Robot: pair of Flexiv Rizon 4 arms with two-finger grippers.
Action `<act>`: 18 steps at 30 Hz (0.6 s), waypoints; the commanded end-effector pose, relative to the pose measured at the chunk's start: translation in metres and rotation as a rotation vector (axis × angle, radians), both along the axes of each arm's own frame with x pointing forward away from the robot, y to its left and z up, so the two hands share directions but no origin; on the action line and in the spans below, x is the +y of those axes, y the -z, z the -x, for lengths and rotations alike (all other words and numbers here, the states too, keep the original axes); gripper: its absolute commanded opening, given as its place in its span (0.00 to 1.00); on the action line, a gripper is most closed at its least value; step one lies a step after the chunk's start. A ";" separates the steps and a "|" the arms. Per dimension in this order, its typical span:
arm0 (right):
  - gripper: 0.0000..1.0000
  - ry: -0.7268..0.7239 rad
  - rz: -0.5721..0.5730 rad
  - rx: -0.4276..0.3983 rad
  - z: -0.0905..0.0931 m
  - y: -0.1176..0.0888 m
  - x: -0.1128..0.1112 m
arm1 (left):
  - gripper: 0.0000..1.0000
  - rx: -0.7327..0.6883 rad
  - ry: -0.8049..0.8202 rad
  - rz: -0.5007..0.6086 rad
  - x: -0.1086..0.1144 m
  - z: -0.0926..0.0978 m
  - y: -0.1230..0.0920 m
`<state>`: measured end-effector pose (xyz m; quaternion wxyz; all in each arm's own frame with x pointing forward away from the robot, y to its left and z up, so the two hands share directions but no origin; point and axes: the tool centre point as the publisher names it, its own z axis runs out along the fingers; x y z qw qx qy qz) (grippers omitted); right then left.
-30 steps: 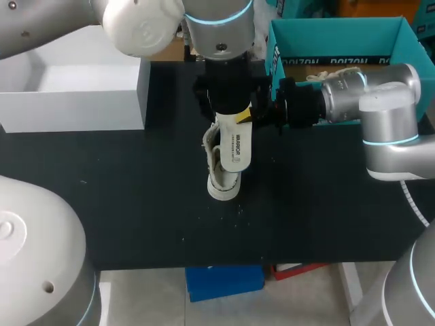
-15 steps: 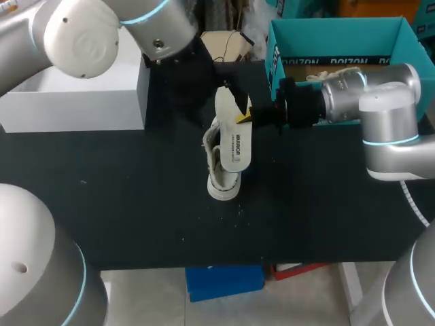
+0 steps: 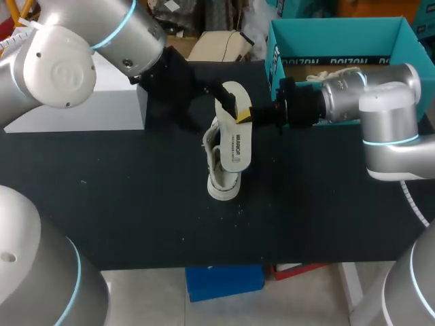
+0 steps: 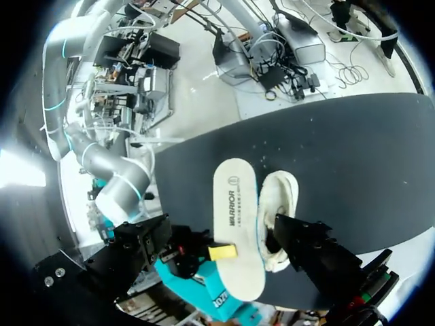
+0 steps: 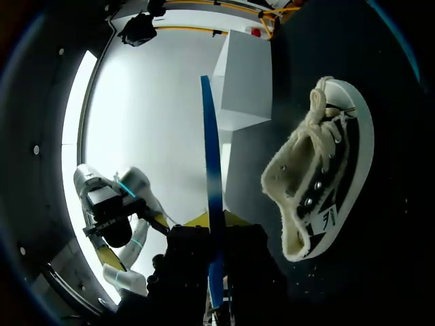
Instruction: Take the shoe out of the shoebox, open the shoe tongue, remove and reinsert the insole, then place the shoe into the shoebox
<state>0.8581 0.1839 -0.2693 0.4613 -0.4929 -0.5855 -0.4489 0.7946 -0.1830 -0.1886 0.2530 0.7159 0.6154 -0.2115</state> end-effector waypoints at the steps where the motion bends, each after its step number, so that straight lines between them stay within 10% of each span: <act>1: 0.00 0.001 0.001 0.001 0.000 0.000 0.001 | 1.00 -0.029 0.058 0.421 0.012 0.011 0.008; 18: 0.00 0.001 0.001 0.001 0.000 0.000 0.001 | 1.00 -0.123 -0.014 0.446 0.016 0.006 0.031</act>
